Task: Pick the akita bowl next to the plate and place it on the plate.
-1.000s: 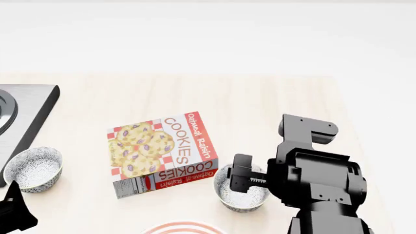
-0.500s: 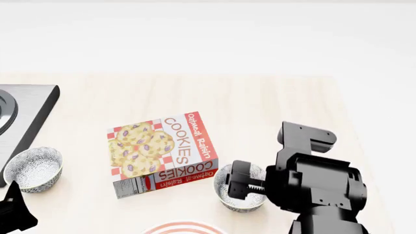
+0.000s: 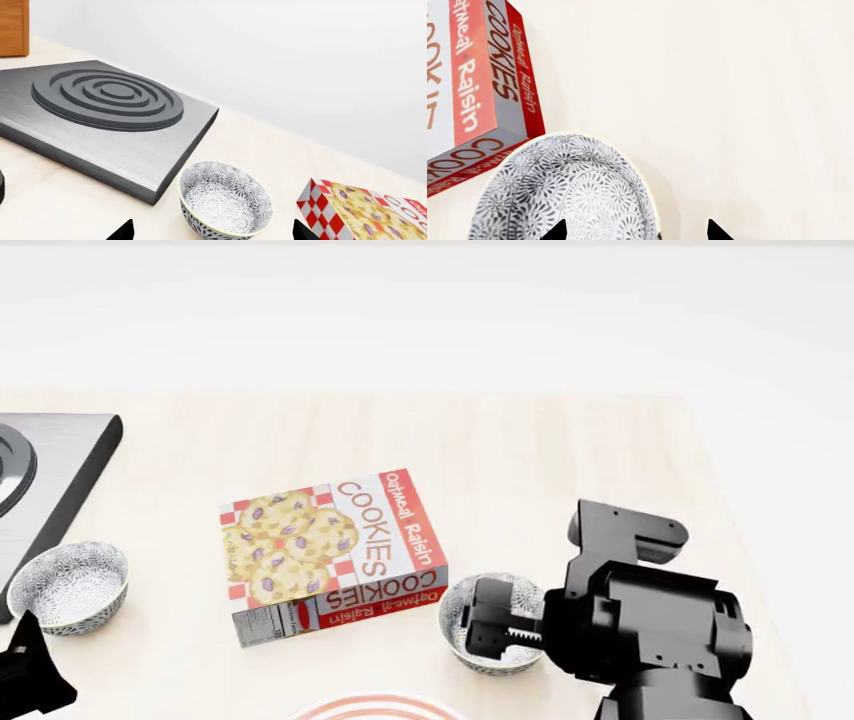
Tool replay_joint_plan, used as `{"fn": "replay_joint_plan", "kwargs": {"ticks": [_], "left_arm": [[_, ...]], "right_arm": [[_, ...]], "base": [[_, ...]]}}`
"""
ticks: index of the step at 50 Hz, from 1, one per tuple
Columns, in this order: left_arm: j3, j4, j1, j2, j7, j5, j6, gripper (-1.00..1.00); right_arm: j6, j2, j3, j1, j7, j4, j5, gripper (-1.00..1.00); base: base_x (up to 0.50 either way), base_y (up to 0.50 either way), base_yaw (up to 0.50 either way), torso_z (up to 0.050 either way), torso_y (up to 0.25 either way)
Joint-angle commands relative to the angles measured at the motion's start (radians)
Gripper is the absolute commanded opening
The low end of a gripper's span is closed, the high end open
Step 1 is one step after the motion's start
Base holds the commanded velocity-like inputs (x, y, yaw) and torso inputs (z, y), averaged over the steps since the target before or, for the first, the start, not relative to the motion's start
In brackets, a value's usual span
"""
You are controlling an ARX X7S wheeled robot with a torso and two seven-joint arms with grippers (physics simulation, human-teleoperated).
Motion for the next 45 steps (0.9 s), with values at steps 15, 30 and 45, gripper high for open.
{"fn": "replay_joint_plan", "kwargs": {"ticks": [15, 30, 45], "left_arm": [[0.007, -0.017, -0.004, -0.002, 0.002, -0.002, 0.013, 1.0], [0.01, -0.006, 0.0, -0.006, -0.006, -0.007, 0.01, 1.0], [0.013, -0.008, -0.001, -0.008, -0.008, -0.012, 0.011, 1.0]], "right_arm": [[-0.05, 0.001, -0.026, -0.003, 0.012, 0.0, -0.014, -1.0], [-0.176, 0.018, -0.038, 0.024, -0.005, -0.001, -0.005, -1.0], [0.21, 0.0, -0.098, -0.129, -0.028, -0.672, -0.037, -1.0]], "base": [[0.0, 0.0, 0.0, 0.0, 0.0], [0.0, 0.0, 0.0, 0.0, 0.0], [0.0, 0.0, 0.0, 0.0, 0.0]]}}
